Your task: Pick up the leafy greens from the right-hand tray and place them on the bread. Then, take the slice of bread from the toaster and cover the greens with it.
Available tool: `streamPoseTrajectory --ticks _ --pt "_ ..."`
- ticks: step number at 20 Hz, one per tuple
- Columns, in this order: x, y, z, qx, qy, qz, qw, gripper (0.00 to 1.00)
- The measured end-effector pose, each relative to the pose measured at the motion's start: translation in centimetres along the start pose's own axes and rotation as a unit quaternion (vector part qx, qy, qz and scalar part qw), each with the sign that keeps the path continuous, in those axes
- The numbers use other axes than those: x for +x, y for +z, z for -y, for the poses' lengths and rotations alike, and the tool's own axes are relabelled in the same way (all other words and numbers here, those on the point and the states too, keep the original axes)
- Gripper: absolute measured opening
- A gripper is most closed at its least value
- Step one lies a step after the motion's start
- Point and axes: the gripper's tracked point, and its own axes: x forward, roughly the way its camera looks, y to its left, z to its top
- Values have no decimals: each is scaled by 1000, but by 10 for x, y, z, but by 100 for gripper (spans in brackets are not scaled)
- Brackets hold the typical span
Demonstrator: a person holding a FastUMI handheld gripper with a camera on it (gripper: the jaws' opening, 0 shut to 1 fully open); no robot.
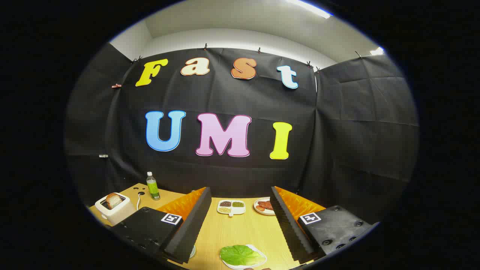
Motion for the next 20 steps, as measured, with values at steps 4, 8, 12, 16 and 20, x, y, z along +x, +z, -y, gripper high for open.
streamPoseTrajectory --ticks 4,8,12,16,20 --pt "4 -3 -6 2 11 -5 1000 98" --pt "6 -7 -12 -2 26 -12 1000 98" --pt "7 -13 -13 -1 31 -21 999 98" --pt "6 -20 -14 1 34 -34 999 98" --pt "8 -25 -11 2 32 -45 998 98"
